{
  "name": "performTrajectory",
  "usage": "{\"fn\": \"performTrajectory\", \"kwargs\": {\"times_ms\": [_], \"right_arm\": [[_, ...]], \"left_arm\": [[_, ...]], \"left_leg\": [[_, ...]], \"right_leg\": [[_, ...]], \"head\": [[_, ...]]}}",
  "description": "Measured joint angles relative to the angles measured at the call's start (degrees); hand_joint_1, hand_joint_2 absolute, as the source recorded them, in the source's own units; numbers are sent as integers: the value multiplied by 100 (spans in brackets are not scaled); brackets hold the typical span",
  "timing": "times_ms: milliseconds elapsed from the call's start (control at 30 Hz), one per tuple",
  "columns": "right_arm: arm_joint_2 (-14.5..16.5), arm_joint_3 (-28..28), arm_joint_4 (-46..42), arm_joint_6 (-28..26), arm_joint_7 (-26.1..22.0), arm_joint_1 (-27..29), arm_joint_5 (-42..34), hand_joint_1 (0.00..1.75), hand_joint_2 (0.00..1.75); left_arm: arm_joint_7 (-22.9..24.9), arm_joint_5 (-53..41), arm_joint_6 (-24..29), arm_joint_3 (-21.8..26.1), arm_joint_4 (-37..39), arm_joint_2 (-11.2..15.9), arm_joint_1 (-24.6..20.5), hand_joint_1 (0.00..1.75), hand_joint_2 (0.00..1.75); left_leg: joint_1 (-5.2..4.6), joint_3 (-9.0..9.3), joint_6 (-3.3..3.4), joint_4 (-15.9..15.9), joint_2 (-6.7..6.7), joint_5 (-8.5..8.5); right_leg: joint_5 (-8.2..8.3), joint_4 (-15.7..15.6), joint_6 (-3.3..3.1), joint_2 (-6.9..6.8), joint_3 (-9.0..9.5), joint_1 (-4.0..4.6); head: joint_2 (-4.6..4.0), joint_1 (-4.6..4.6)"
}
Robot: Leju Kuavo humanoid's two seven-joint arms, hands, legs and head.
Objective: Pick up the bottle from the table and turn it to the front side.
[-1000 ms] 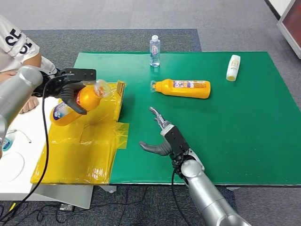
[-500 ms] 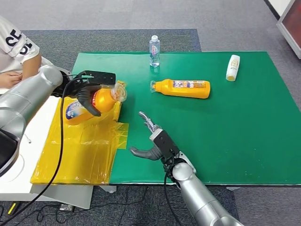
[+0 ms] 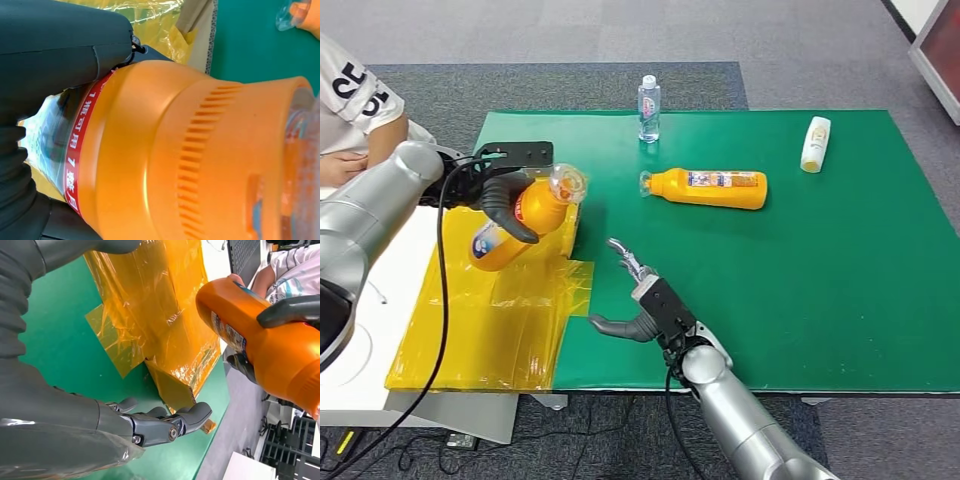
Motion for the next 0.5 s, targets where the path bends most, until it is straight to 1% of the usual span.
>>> {"fn": "performTrajectory", "kwargs": {"times_ms": [500], "right_arm": [[2,88,-1,39,28,-111,-17,0,175]], "left_arm": [[-78,356,-218,-13,0,205,65,175,175]], "left_leg": [[0,1,0,0,0,0]], "right_leg": [[0,0,0,0,0,0]], "head": [[0,1]]}}
